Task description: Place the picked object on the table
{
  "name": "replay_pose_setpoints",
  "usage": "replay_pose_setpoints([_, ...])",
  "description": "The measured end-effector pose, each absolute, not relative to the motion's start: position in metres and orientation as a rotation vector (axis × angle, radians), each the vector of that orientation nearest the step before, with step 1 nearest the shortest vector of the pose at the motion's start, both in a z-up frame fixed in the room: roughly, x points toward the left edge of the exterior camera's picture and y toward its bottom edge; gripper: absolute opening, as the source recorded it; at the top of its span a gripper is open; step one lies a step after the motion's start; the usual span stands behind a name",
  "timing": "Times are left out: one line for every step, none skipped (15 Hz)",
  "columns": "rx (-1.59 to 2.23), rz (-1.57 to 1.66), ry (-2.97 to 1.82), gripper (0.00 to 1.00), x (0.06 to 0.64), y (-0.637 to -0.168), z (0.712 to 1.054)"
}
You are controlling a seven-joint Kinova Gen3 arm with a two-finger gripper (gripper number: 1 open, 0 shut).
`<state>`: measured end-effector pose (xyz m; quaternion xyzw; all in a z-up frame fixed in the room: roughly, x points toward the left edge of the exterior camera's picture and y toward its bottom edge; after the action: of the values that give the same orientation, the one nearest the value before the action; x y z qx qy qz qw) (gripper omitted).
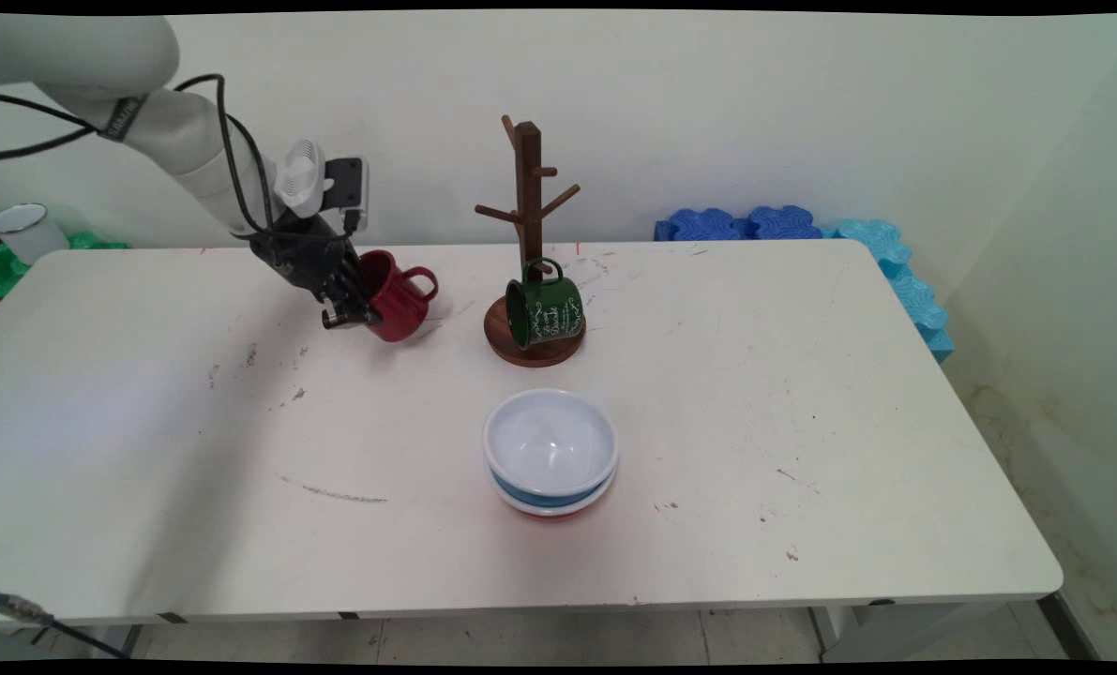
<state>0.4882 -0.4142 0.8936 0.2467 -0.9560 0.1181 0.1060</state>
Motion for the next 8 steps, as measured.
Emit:
replay_pose_setpoints([0.712, 0.347, -2.827, 0.00, 0.489, -0.418, 0.890])
replay_pose_setpoints([0.699, 0.347, -2.836, 0.00, 0.490, -0.421, 0.888])
replay_pose_setpoints([0.685, 0.346, -2.844, 0.00, 0.491, -0.424, 0.885])
replay_pose_setpoints([0.670, 0.343, -2.853, 0.00, 0.491, -0.427, 0.883])
replay_pose_setpoints([0.659, 0.342, -2.859, 0.00, 0.492, -0.429, 0.881])
replay_pose_setpoints([0.652, 0.341, -2.863, 0.00, 0.492, -0.430, 0.879])
replay_pose_setpoints([0.641, 0.339, -2.868, 0.00, 0.492, -0.432, 0.877])
replay_pose_setpoints([0.632, 0.337, -2.874, 0.00, 0.492, -0.434, 0.876])
